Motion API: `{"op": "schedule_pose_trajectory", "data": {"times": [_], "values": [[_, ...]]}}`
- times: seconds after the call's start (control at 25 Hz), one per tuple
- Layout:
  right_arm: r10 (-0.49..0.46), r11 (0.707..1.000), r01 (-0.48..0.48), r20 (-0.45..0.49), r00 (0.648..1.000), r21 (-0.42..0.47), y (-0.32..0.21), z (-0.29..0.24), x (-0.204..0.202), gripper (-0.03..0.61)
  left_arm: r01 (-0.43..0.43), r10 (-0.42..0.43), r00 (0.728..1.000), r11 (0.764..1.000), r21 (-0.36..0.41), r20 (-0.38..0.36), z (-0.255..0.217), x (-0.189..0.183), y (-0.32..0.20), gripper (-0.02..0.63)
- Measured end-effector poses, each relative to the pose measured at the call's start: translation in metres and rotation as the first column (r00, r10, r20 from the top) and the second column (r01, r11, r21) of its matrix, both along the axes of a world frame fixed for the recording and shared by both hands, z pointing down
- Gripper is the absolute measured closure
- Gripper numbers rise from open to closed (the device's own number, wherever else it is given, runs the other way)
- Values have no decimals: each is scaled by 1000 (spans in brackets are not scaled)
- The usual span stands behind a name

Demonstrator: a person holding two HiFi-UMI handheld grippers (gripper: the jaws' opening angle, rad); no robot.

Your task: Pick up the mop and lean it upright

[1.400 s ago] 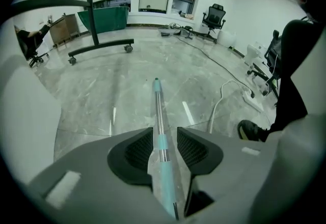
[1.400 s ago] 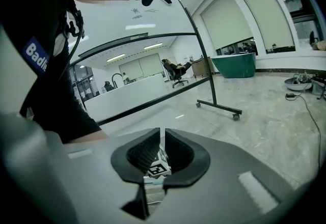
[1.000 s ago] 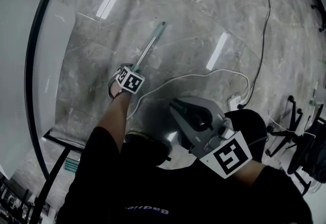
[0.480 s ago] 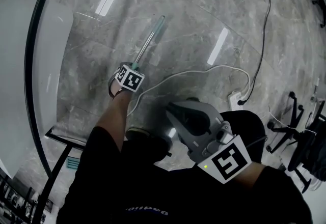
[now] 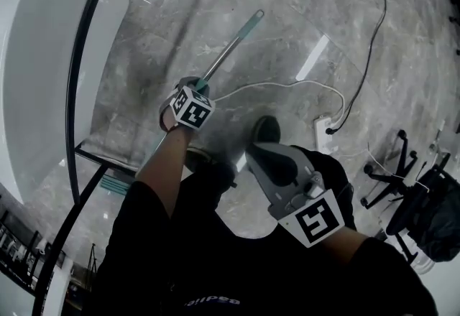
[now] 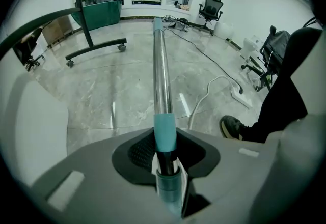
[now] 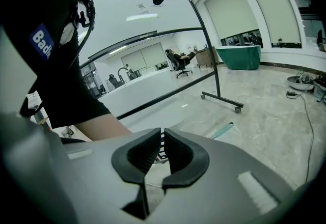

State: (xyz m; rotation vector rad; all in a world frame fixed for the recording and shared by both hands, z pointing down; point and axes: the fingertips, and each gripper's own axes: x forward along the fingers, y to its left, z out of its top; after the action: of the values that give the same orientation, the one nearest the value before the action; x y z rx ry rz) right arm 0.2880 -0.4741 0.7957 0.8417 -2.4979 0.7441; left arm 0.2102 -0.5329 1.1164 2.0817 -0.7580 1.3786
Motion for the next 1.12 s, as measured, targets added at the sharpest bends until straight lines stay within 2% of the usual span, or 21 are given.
{"op": "schedule_pose_trajectory", "data": {"times": [0.28,0.68,0.92,1.12], "values": [[-43,999,43,-3,999,12,13,-78,-4,552,19,-19,999,1000,-14,33,-85,-29,36,495],[-144,989,144,-23,989,26,43,-177,-15,554,78,-78,994,997,7,82,-197,-82,86,499],[-234,970,236,-34,972,56,56,-249,-30,554,107,-110,989,994,35,97,-269,-106,134,500],[-314,944,318,-56,948,85,70,-297,-52,555,176,-185,975,981,79,126,-325,-151,178,500]]}}
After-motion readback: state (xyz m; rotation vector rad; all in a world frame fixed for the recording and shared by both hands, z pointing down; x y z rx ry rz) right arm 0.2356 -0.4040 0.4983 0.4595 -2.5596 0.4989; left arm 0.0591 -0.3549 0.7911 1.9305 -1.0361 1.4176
